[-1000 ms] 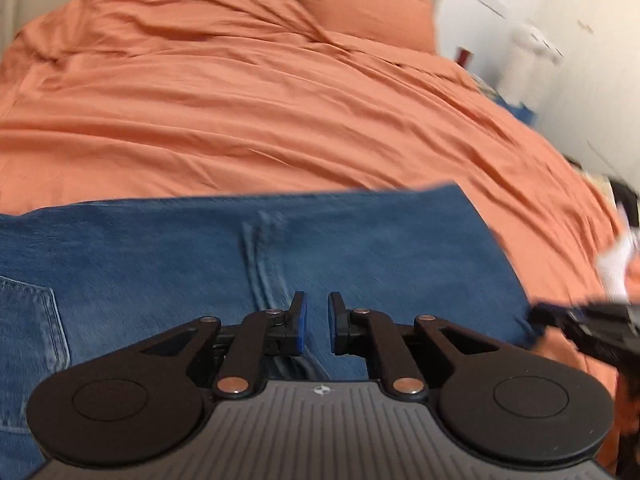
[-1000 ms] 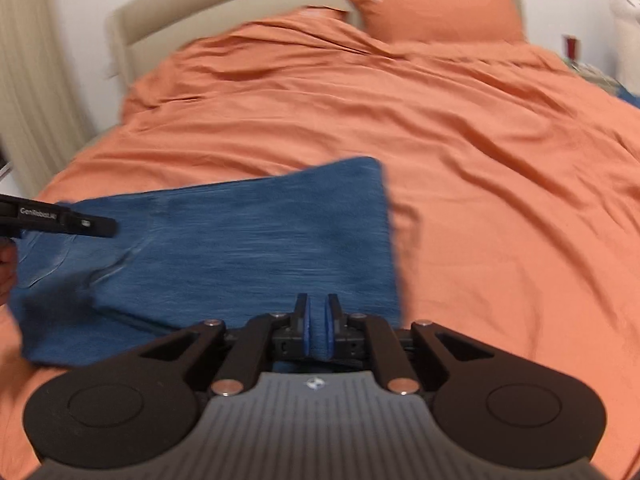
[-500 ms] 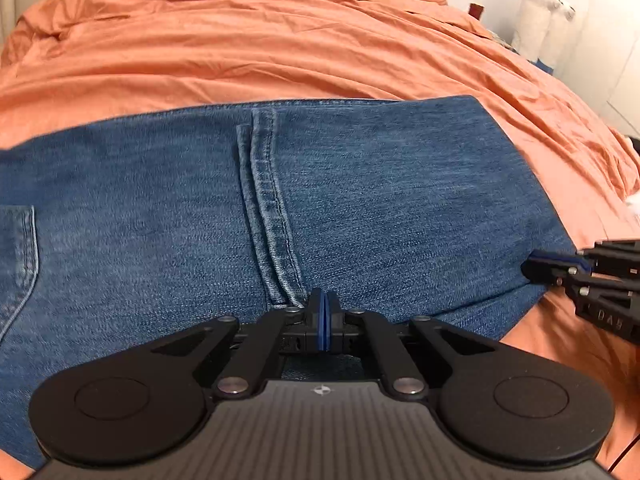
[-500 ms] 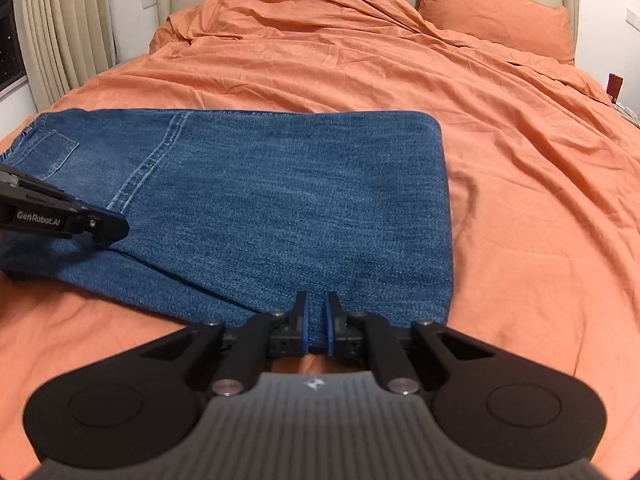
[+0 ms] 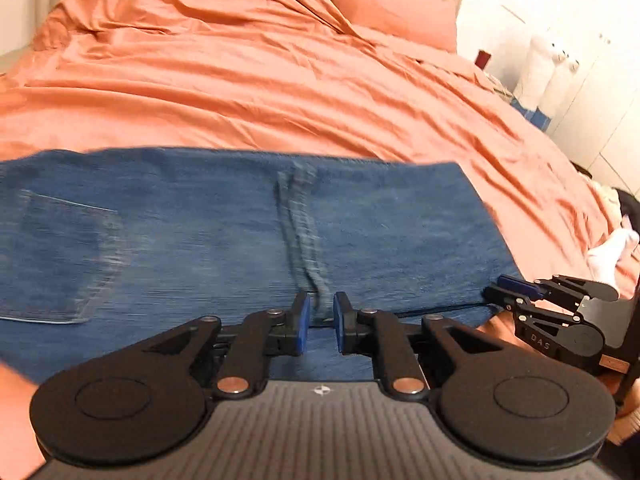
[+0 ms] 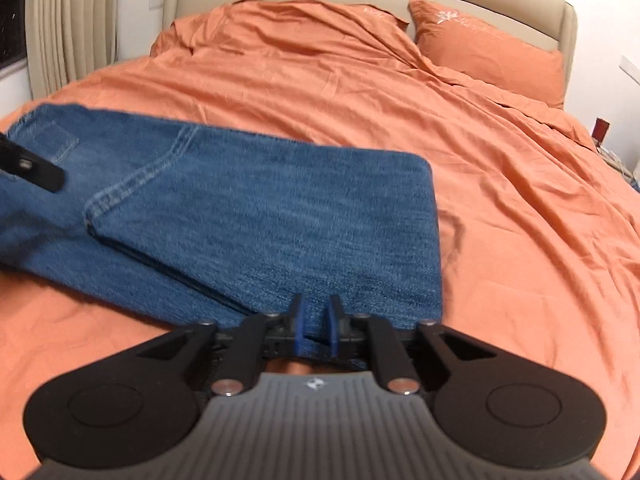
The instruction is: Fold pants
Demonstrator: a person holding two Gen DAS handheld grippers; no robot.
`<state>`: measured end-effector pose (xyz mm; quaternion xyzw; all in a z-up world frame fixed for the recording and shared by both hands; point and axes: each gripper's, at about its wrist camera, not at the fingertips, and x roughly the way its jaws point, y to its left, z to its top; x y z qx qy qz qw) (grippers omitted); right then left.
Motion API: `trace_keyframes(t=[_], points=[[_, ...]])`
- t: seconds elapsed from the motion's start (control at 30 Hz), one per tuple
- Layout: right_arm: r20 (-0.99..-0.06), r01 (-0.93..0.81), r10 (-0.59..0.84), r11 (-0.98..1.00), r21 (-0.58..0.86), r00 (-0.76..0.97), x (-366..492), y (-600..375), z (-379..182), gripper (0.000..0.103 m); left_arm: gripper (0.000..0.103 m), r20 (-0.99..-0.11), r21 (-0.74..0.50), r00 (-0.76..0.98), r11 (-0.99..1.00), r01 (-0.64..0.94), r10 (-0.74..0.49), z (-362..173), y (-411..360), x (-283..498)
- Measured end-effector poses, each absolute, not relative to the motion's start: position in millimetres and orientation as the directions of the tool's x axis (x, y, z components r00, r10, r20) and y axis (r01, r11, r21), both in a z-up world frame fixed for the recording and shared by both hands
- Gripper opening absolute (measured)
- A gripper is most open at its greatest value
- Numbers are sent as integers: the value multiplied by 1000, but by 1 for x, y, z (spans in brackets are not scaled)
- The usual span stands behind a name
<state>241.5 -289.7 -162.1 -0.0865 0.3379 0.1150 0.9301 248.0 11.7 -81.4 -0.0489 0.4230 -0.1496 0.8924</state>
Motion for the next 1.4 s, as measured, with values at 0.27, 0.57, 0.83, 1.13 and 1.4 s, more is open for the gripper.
trace_keyframes(t=[0.27, 0.57, 0.83, 1.13, 1.4], points=[[-621, -328, 236, 944, -36, 747, 229, -257, -121, 44, 24, -705, -109, 688, 985, 135, -172, -17, 112, 231], [-612, -432, 296, 898, -83, 733, 247, -197, -79, 59, 33, -670, -184, 736, 982, -36, -98, -20, 207, 209], [-674, -490, 262, 855, -169, 691, 279, -140, -82, 76, 45, -689, -271, 722, 947, -174, -64, -66, 270, 204], [-716, -527, 239, 824, -207, 656, 316, -112, -102, 29, 62, -614, -610, 773, 718, -335, -161, -122, 347, 202], [-773, -545, 236, 823, -163, 589, 345, -109, -139, 27, 64, -579, -739, 795, 530, -416, -183, -165, 376, 228]])
